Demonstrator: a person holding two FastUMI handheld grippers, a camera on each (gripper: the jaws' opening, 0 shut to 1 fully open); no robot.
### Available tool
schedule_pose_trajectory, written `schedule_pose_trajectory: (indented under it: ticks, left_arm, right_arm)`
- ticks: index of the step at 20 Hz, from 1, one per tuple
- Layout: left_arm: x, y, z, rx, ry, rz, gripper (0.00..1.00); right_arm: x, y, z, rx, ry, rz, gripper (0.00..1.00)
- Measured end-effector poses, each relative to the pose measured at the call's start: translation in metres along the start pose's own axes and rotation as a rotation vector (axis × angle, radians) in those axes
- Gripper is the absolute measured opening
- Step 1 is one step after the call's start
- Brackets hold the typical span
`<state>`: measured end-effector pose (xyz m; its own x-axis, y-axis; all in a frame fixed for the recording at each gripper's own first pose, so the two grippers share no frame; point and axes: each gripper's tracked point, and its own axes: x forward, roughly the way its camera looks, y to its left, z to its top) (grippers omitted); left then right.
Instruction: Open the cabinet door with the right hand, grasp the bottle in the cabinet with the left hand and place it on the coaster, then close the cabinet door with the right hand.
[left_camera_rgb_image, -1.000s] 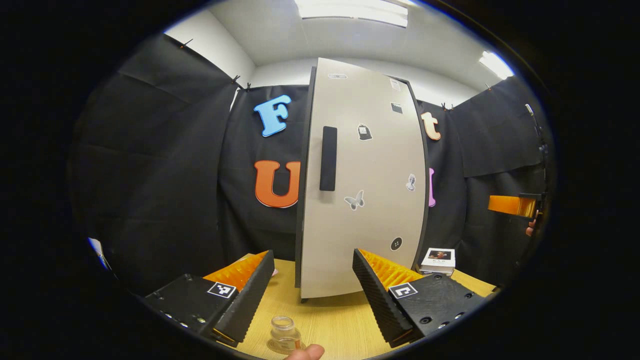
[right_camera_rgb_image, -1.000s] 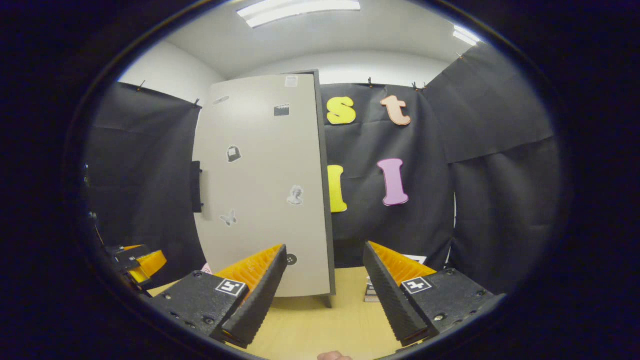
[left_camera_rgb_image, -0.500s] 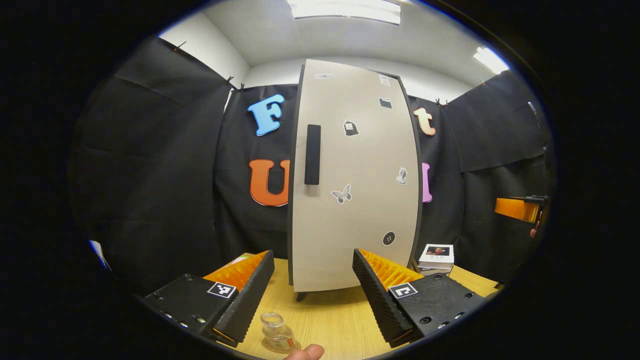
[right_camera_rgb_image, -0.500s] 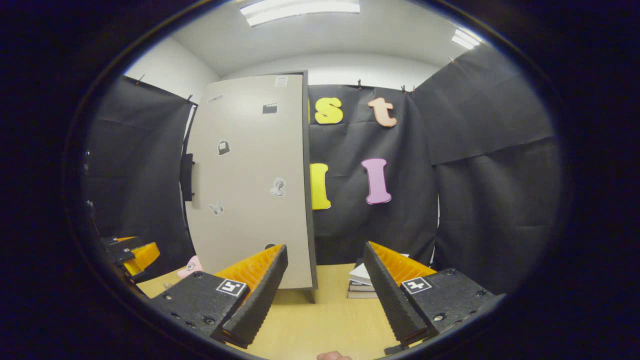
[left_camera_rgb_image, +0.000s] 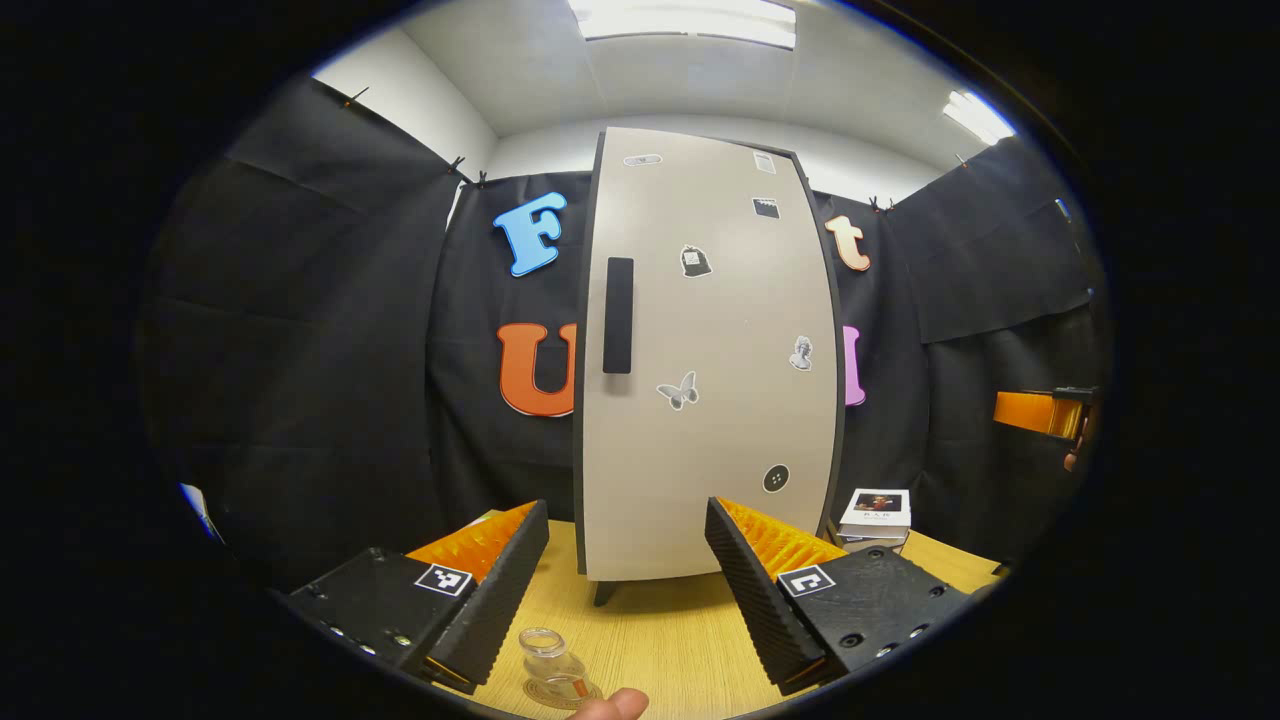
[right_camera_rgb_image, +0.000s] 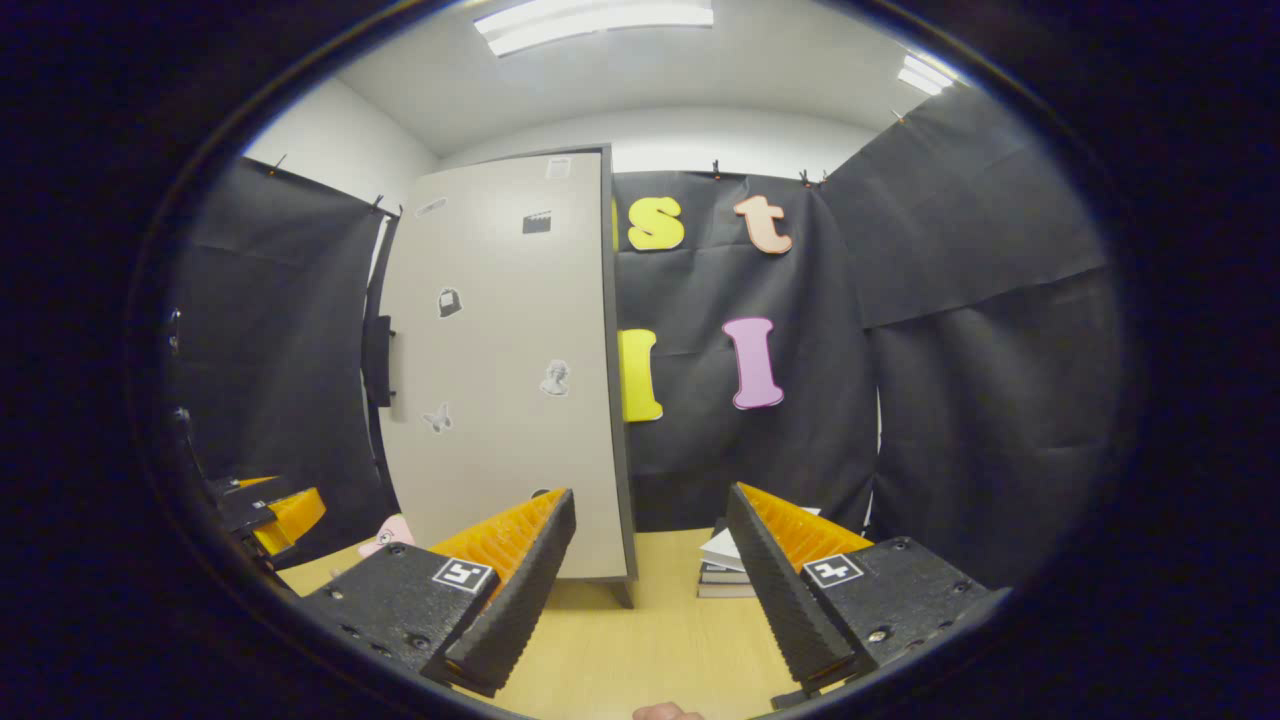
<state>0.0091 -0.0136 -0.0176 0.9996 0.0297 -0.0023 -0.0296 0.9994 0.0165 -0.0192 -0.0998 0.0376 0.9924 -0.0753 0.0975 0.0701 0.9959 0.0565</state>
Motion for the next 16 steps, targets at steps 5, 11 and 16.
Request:
schedule_pose_trajectory:
  ticks: [5, 11, 16]
  left_arm:
    - [0.002, 0.000, 0.002, 0.004, -0.007, -0.001, 0.95]
    - [0.005, 0.000, 0.005, 0.000, -0.016, -0.003, 0.95]
    - [0.006, 0.000, 0.007, -0.009, -0.025, -0.010, 0.95]
  right_arm:
    - [-0.002, -0.001, 0.010, -0.015, -0.036, -0.005, 0.98]
    - [-0.003, 0.009, 0.013, 0.001, -0.043, 0.010, 0.98]
    - [-0.001, 0.010, 0.021, 0.002, -0.063, 0.018, 0.98]
